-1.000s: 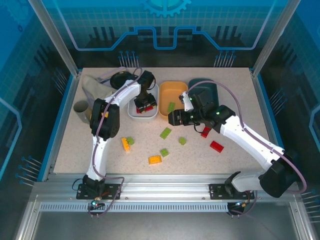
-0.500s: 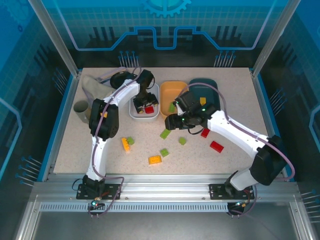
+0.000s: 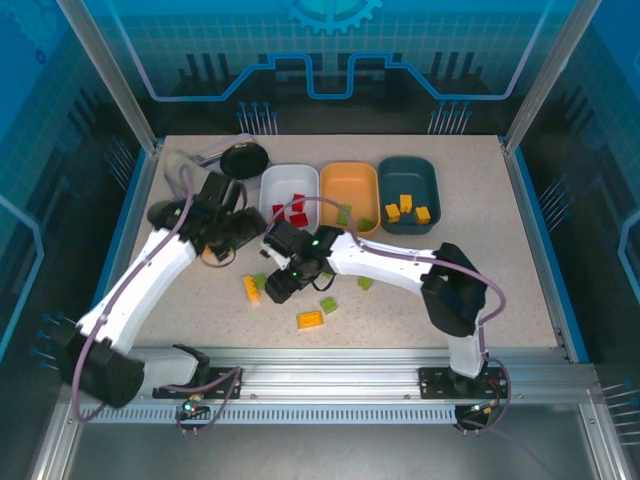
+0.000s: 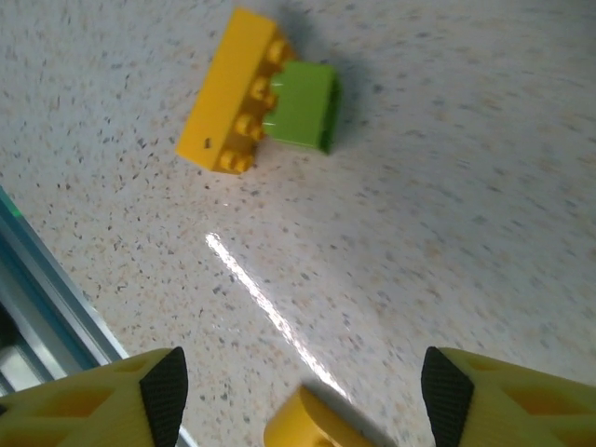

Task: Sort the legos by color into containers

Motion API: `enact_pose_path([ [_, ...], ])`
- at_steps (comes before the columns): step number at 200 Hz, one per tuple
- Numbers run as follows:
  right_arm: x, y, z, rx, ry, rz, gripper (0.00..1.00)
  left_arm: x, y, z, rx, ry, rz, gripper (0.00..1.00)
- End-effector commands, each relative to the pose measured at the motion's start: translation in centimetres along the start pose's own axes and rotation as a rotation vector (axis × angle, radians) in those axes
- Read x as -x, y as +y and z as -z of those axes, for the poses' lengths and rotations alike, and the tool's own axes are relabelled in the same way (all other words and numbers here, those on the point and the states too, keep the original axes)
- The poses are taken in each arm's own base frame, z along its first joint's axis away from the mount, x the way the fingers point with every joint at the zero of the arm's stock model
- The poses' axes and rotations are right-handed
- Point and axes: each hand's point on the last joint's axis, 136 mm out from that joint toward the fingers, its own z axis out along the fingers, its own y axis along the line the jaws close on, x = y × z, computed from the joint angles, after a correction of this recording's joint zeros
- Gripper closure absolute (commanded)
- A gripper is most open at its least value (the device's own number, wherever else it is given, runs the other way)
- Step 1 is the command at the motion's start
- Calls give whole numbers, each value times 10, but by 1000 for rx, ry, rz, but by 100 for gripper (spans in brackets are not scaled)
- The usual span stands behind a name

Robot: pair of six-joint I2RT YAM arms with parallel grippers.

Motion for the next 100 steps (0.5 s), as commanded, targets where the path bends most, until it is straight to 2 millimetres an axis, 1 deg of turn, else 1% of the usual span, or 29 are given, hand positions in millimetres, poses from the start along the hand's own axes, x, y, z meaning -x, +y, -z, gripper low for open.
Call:
enact_pose_path([
  [1,8,-1,-21,1,24,64,28,-30,41,10,45,28,39,21],
  [22,10,1,-40,-8,52,77,28,-40,60,26,14,-6,64,20],
  [47,13,-4,-60,-31,77,58,28,-43,76,45,-12,-58,86,20],
  [73,18,-11,-76,-72,95,35,29,-44,84,59,-47,-94,95,20],
  [90,24,-15,-83,-80,96,17,30,-45,86,64,-55,-101,92,20],
  [100,31,-14,-80,-76,80,12,30,-45,87,67,-56,-105,89,20],
])
